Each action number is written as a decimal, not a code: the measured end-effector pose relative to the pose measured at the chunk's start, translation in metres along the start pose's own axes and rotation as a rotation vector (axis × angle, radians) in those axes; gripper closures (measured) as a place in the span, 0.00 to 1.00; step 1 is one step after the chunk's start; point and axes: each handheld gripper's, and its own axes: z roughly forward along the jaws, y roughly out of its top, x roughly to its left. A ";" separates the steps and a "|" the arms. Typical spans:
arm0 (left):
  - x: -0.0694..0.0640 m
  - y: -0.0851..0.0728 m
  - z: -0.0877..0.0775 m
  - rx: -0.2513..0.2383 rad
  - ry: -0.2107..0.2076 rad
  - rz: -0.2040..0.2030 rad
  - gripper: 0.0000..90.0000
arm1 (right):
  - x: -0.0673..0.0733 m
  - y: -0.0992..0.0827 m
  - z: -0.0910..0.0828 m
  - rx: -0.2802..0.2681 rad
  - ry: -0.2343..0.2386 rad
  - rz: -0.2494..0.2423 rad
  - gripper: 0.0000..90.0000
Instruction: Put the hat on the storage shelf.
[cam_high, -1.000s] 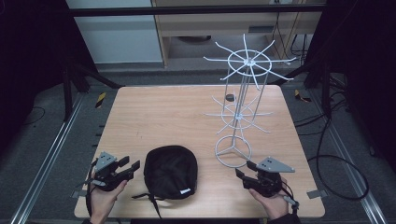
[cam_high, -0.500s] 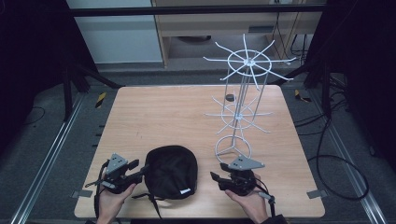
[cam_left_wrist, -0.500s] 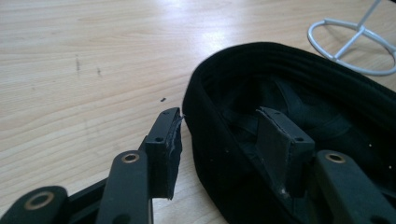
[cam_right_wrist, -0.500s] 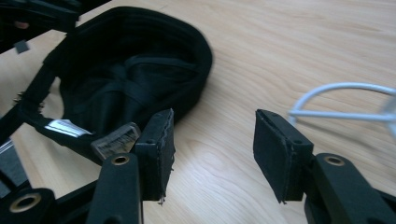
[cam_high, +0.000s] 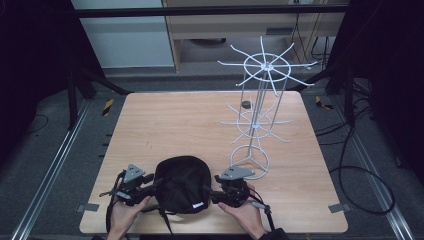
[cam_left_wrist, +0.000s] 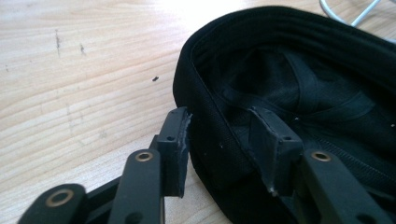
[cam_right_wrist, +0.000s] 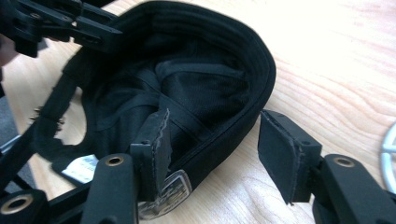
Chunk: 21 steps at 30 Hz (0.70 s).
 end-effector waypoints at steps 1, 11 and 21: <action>0.000 0.000 0.001 0.004 -0.001 -0.002 0.66 | 0.000 -0.001 0.003 0.008 -0.001 0.006 0.49; 0.005 -0.001 0.003 0.038 0.007 -0.035 0.84 | -0.004 -0.008 0.023 0.078 -0.026 0.013 0.46; 0.007 -0.001 0.004 0.048 0.012 -0.048 0.88 | -0.005 -0.011 0.034 0.134 -0.028 0.045 0.62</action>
